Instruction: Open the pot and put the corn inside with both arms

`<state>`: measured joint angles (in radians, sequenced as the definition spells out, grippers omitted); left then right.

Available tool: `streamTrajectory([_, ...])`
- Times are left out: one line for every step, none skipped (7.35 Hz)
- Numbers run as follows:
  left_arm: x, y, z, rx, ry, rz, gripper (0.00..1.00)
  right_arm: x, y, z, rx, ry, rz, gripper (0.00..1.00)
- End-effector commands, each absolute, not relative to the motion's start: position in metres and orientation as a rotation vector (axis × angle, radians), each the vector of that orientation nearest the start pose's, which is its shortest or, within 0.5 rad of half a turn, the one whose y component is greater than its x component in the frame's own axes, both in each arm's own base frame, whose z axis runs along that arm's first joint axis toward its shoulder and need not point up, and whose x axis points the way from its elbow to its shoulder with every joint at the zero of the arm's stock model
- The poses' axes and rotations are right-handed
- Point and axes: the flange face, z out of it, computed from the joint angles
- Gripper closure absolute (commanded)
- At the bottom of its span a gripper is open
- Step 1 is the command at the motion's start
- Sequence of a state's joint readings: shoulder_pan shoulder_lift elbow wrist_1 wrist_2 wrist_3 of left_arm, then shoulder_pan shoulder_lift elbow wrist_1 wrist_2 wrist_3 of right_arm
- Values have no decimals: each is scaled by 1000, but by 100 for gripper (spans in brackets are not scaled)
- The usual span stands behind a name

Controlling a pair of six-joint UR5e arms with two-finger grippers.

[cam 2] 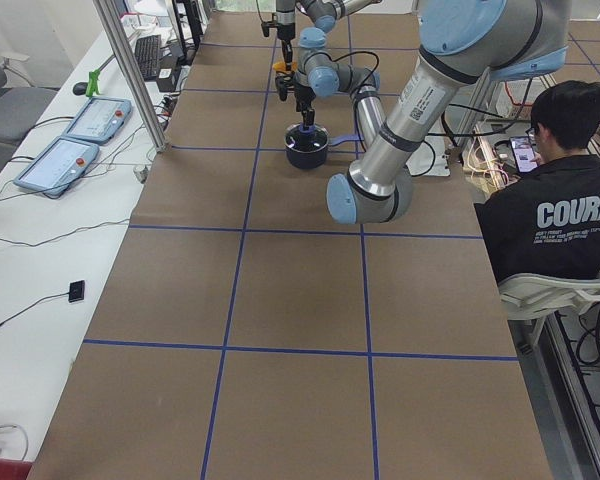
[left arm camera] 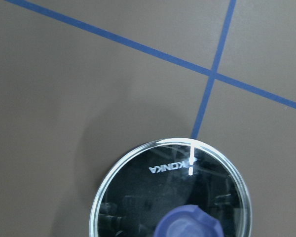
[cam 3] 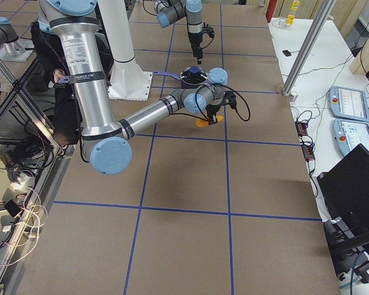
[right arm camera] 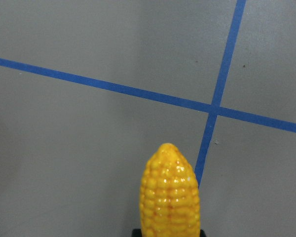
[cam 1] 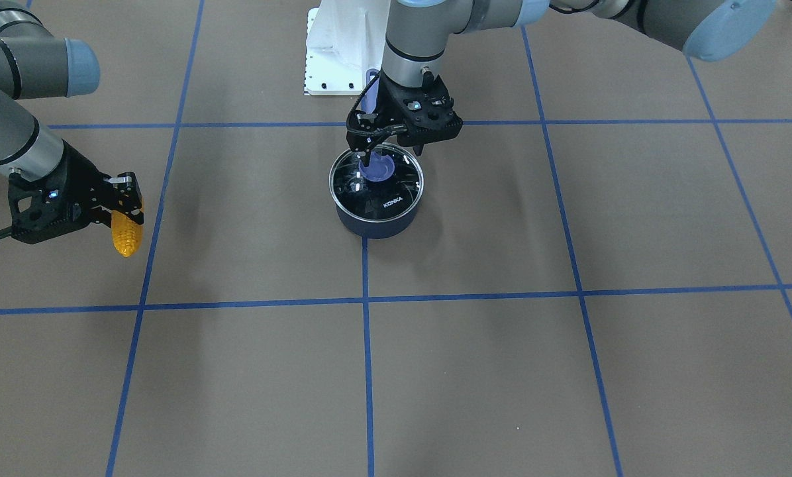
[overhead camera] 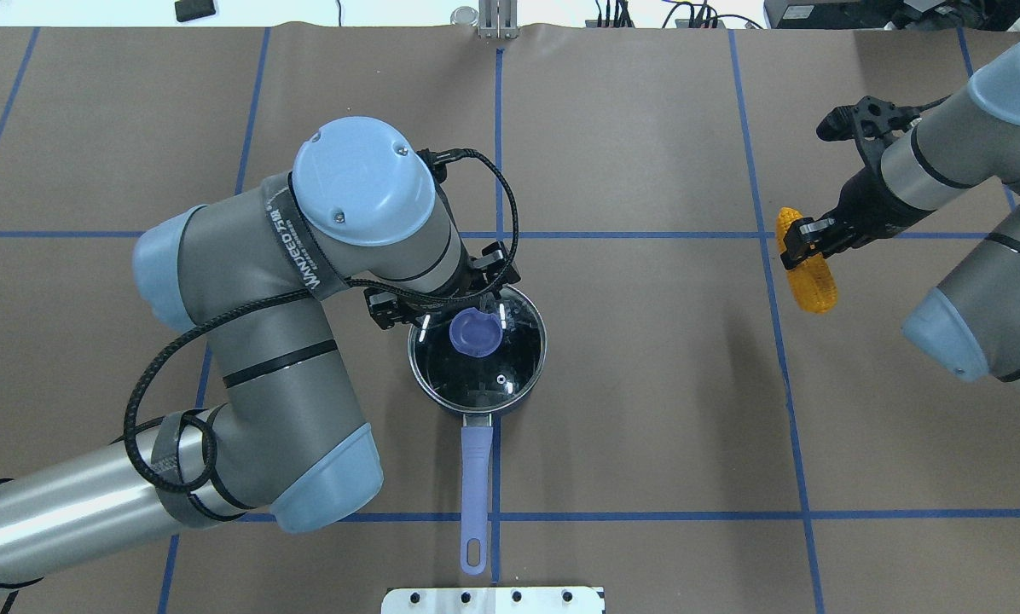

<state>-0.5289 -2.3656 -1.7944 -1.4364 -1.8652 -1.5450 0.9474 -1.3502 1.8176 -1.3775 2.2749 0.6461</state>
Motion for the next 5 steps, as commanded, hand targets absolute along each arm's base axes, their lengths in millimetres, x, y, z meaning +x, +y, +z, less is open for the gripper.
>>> streamTrajectory([524,-425,116,-21,891,-305,3,-276,-501,399,109,-922,-213,75])
streamTrajectory([533,-423,122,-26,876,-291,3,-277,-501,400,106,-919,-212,76])
streamTrajectory([536,-420,117,-26,883,-284,3,-277,-502,400,106,-920,-212,76])
streamTrajectory([539,-417,116,-28,884,-278,3,-276,-502,401,106,-919,-210,76])
streamTrajectory([543,-415,115,-31,881,-275,3,-276,-501,401,105,-919,-212,76])
